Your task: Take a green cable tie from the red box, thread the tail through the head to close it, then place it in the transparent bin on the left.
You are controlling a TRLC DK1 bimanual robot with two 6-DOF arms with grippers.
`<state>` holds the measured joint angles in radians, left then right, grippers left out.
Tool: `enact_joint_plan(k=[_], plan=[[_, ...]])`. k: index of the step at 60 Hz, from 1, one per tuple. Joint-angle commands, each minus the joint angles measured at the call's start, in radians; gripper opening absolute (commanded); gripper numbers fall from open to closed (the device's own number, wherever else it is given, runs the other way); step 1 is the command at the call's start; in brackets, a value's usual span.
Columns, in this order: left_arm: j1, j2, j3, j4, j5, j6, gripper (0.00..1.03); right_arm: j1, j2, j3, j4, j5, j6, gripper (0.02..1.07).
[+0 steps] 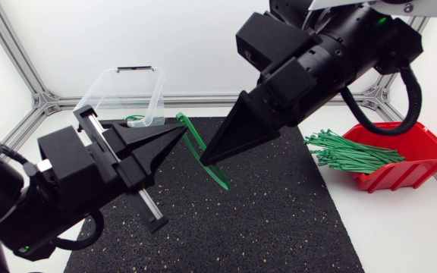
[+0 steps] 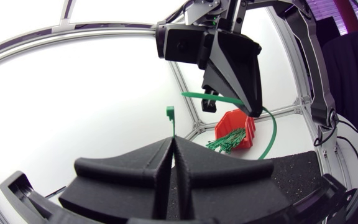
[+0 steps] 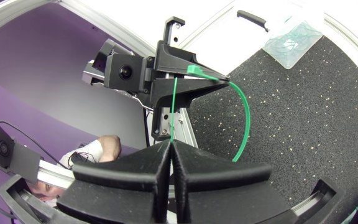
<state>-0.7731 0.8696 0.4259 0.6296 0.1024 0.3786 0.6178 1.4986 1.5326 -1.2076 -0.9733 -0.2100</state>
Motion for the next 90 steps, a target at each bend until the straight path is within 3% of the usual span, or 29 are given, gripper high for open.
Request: enact_joint_plan(k=[1,90], plan=[[0.006,-0.035,-0.019,0.022,-0.004,0.011,0.04,-0.009,0.023,0.003,-0.007,-0.011,-0.015,0.07],[-0.031,-0.05,-0.038,0.01,-0.004,0.008,0.04,0.026,0.022,0.015,0.0,0.015,-0.019,0.07]])
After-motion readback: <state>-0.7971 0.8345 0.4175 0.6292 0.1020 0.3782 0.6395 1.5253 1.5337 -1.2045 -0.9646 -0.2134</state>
